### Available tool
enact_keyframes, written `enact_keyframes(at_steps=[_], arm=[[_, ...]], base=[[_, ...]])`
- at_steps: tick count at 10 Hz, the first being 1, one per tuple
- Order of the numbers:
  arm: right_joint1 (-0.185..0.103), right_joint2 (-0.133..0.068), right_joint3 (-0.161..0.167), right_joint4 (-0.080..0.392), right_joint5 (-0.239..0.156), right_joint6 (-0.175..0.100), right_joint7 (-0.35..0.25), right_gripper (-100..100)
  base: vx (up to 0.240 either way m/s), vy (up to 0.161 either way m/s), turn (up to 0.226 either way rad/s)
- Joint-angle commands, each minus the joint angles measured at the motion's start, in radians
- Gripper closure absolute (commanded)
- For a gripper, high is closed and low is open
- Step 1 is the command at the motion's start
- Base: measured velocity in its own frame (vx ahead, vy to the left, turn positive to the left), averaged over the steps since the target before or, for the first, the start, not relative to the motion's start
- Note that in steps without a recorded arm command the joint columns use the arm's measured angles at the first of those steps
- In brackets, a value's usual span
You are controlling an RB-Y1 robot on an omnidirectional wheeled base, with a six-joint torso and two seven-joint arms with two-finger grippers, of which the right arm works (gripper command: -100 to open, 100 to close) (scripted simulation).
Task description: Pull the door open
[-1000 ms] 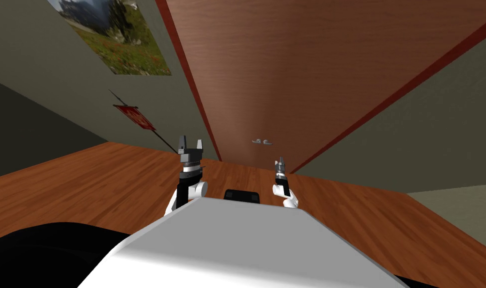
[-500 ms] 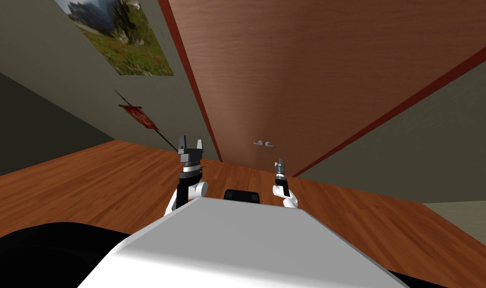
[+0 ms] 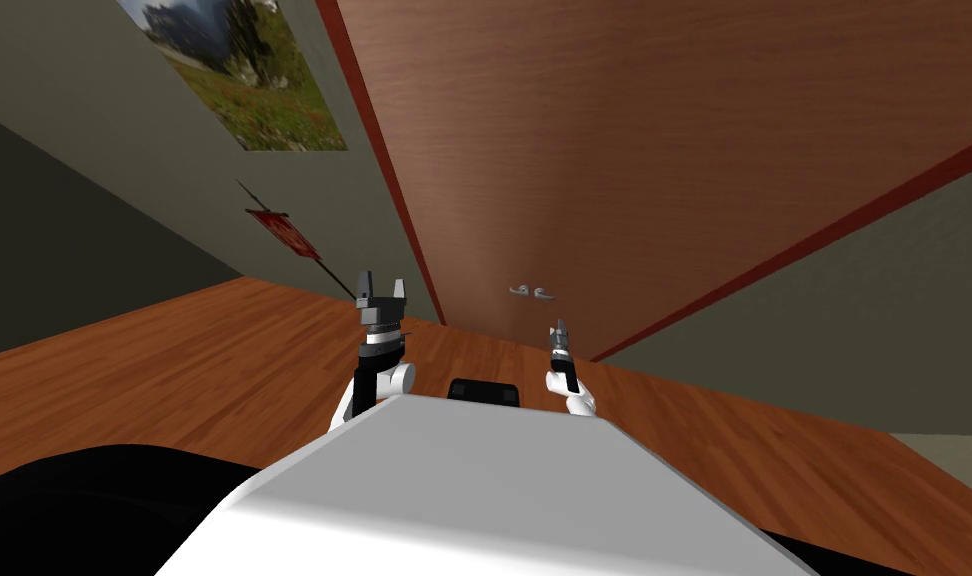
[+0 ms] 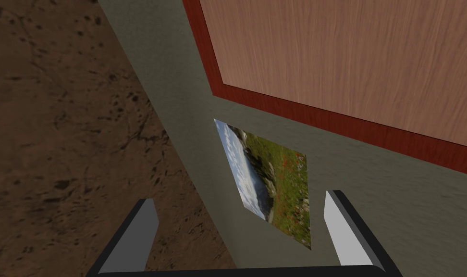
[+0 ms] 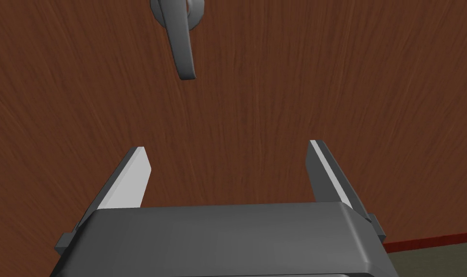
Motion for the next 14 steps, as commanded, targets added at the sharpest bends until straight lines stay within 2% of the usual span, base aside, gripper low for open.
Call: enact_keyframes(at_steps=[1, 2, 11, 12, 13, 14], arm=[[-0.013, -0.003, 0.000, 0.039, -0.003, -0.008, -0.003, -100], [-0.013, -0.003, 0.000, 0.039, -0.003, -0.008, -0.003, -100], [-0.095, -0.020, 0.000, 0.242, -0.021, -0.047, -0.019, -100], [-0.092, -0.018, 0.000, 0.235, -0.019, -0.050, -0.018, -100], [-0.067, -0.046, -0.018, 0.251, -0.030, -0.058, -0.031, -100], [-0.062, -0.051, -0.021, 0.254, -0.032, -0.059, -0.033, -100]], base=[[0.087, -0.016, 0.064], [0.058, -0.016, 0.021], [0.072, -0.019, 0.054], [0.037, -0.009, 0.016], [0.028, 0.014, -0.013], [0.034, 0.025, -0.009]])
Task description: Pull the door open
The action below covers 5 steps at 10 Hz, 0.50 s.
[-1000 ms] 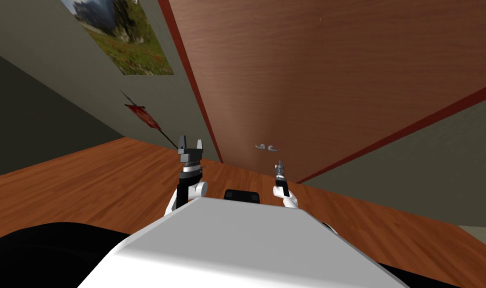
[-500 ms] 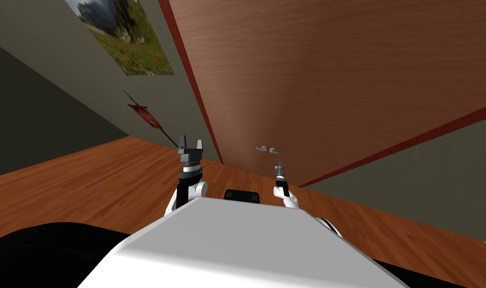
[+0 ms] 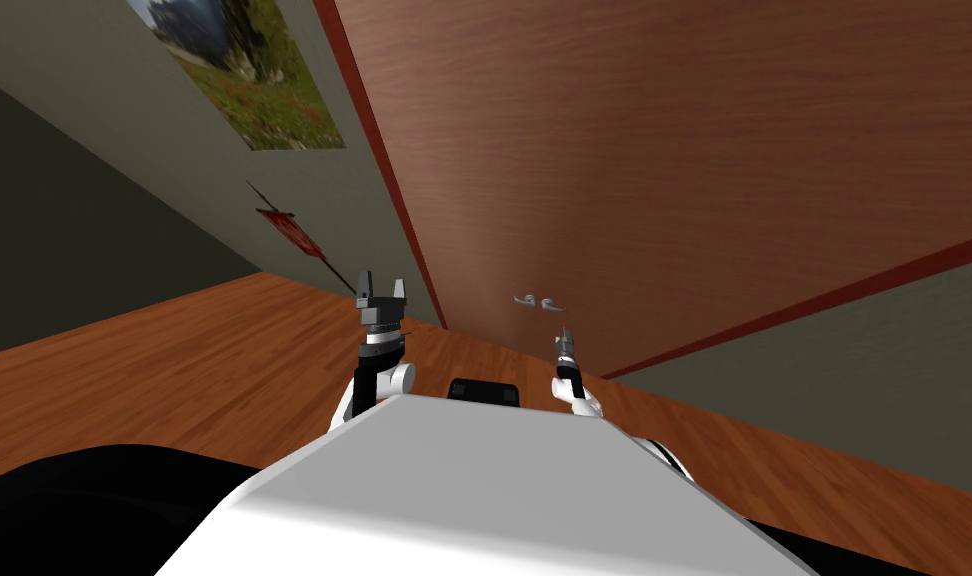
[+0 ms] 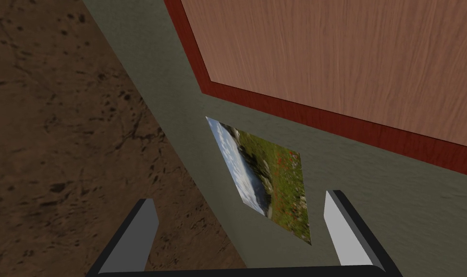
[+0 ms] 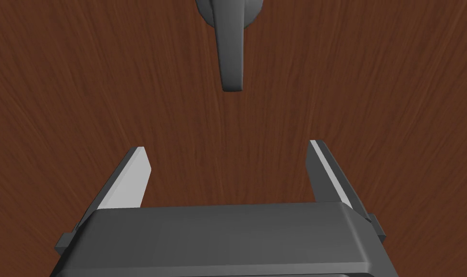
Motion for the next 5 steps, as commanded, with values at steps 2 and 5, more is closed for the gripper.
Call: enact_keyframes(at_steps=[2, 5], arm=[[0.012, -0.026, -0.011, 0.010, -0.007, -0.014, -0.018, -100], [0.047, -0.065, -0.034, 0.047, -0.022, -0.025, -0.038, -100]], base=[[0.025, 0.019, -0.005], [0.037, 0.007, 0.008]])
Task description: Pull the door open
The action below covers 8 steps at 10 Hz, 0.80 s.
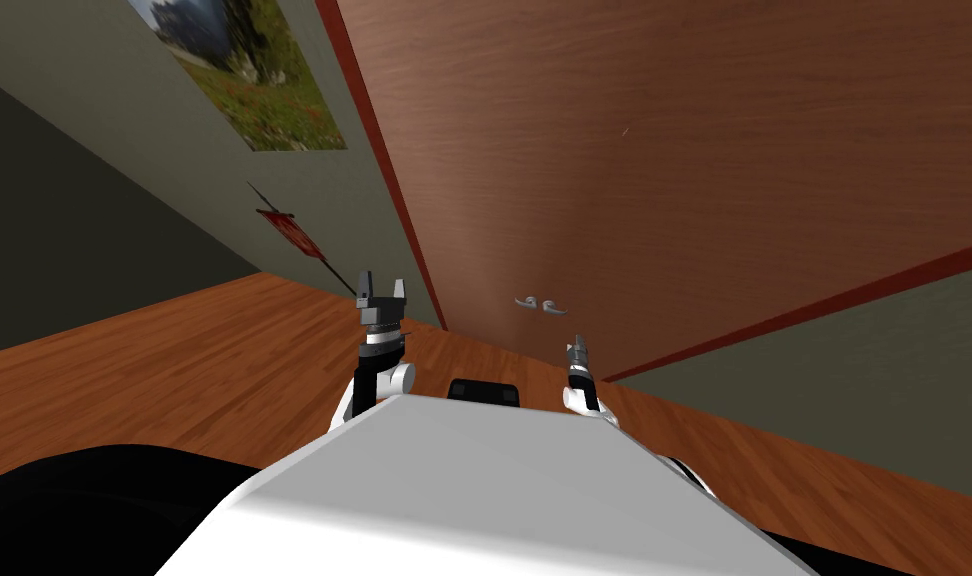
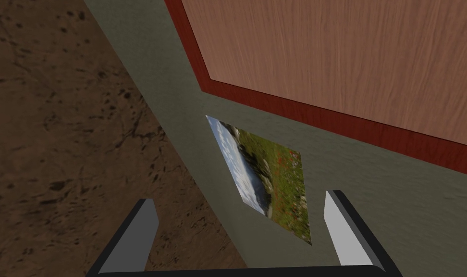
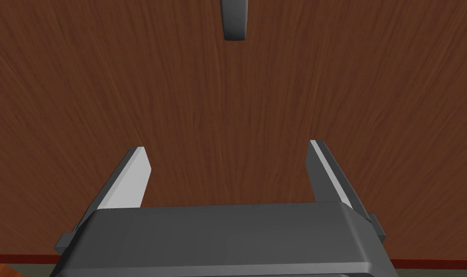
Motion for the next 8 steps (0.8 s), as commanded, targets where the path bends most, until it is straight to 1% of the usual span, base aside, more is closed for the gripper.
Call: enact_keyframes(at_steps=[1, 2, 3, 4, 5, 6, 7, 8], arm=[[-0.016, -0.009, -0.003, 0.050, -0.001, -0.024, -0.010, -100], [-0.016, -0.009, -0.003, 0.056, -0.001, -0.024, -0.010, -100], [0.007, -0.036, -0.017, 0.068, -0.011, -0.033, -0.025, -100], [0.015, -0.046, -0.022, 0.073, -0.014, -0.036, -0.032, -100], [0.015, -0.046, -0.022, 0.099, -0.014, -0.036, -0.032, -100], [0.015, -0.046, -0.022, 0.073, -0.014, -0.036, -0.032, -100], [0.033, -0.068, -0.032, 0.081, -0.020, -0.049, -0.052, -100], [0.034, -0.071, -0.032, 0.082, -0.020, -0.052, -0.057, -100]], base=[[0.046, 0.003, -0.003], [0.017, 0.003, 0.004], [0.061, 0.005, 0.033], [0.109, -0.006, 0.026], [0.074, -0.011, 0.018], [0.019, -0.009, -0.007], [0.110, -0.043, 0.090], [0.166, -0.059, 0.113]])
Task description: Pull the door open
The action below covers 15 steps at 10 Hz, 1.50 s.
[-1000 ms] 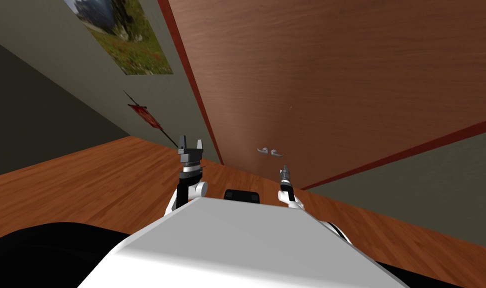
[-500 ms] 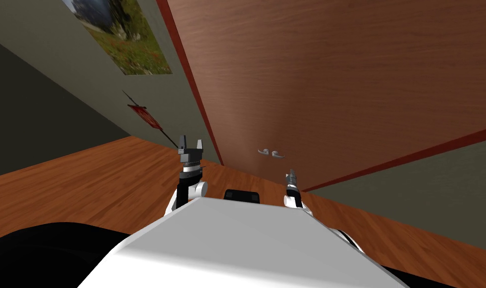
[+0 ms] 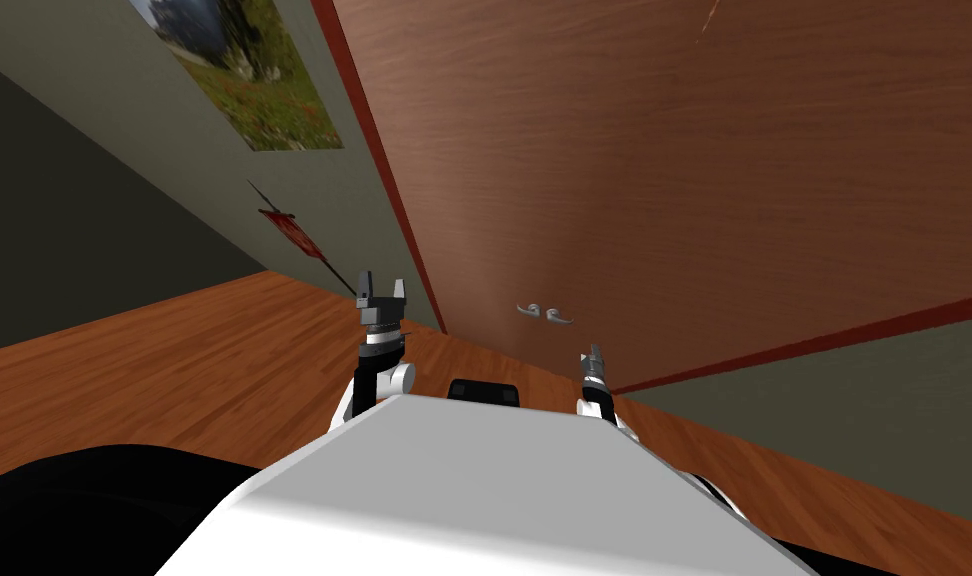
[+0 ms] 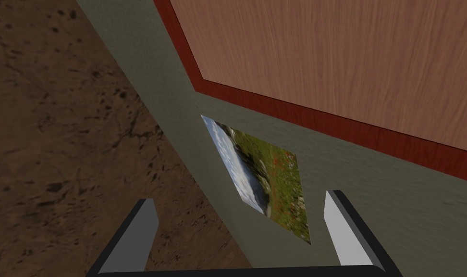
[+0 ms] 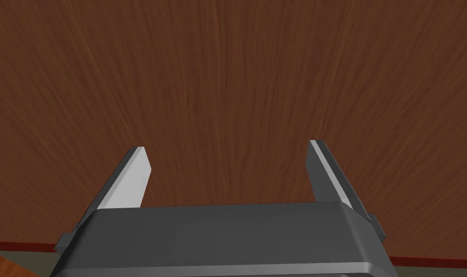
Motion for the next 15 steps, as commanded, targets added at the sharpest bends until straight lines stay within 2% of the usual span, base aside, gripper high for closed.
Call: enact_keyframes(at_steps=[1, 5, 6, 7, 8, 13, 14, 15], arm=[[-0.013, -0.010, 0.001, 0.034, 0.001, -0.019, -0.015, -100], [-0.036, 0.008, 0.023, 0.021, 0.013, -0.032, -0.031, -100], [-0.054, 0.024, 0.037, 0.012, 0.021, -0.035, -0.033, -100], [-0.036, 0.017, 0.028, -0.006, 0.016, -0.020, -0.027, -100], [-0.036, 0.017, 0.028, -0.006, 0.016, -0.020, -0.027, 100], [-0.036, 0.017, 0.028, -0.006, 0.016, -0.020, -0.027, 100], [-0.020, 0.004, 0.018, 0.001, 0.013, -0.018, -0.029, 100], [-0.020, 0.004, 0.018, 0.001, 0.013, -0.018, -0.029, 100]], base=[[0.120, -0.060, 0.028], [0.160, -0.036, 0.119], [0.201, 0.061, 0.175], [0.098, 0.033, 0.046], [-0.014, -0.006, -0.041], [-0.018, -0.004, 0.005], [-0.107, -0.013, 0.029], [-0.154, -0.021, 0.029]])
